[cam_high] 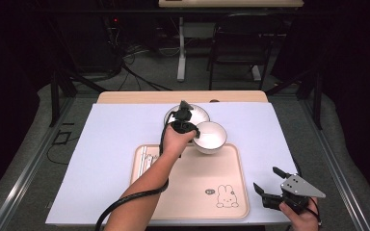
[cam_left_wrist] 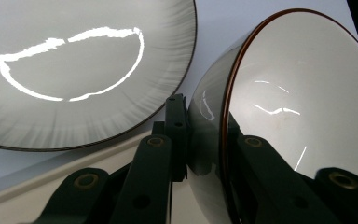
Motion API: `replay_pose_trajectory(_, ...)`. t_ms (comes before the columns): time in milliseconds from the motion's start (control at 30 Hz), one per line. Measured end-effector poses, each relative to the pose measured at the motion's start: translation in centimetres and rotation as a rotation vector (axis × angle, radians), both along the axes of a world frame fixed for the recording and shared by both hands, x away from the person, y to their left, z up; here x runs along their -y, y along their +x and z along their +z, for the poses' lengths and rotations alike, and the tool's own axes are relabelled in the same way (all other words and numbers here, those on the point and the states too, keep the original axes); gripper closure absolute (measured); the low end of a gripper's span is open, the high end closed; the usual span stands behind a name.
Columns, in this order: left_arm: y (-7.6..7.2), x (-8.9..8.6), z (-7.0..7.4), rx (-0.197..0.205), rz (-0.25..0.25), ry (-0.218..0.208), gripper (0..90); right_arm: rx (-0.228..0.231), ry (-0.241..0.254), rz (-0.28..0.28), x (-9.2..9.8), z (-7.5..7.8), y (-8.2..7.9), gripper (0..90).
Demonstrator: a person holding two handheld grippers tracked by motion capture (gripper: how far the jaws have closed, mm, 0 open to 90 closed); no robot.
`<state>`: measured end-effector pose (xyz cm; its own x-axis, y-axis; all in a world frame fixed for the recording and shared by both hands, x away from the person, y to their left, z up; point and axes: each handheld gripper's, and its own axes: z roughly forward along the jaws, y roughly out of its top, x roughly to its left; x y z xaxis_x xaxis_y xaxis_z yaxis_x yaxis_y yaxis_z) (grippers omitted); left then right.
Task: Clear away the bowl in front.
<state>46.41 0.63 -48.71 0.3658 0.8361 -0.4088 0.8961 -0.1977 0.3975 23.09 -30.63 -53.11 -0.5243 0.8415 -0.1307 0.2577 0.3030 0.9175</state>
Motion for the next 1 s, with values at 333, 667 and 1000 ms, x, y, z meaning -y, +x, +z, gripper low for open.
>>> replay_pose_trajectory(333, -0.5, 1.8, -0.7, -0.007, -0.041, 0.003, 81.3, 0.0, 0.0, 0.0, 0.0, 0.0, 0.0, 14.5)
replay_pose_trajectory(667, -0.9, 3.8, -1.8, -0.012, -0.068, -0.002, 81.2, 0.001, 0.0, 0.001, 0.0, 0.0, 0.0, 14.5)
replay_pose_trajectory(1000, -1.1, 5.3, -2.6, -0.015, -0.086, -0.005, 81.2, 0.001, 0.0, 0.003, 0.0, 0.0, 0.0, 14.5)
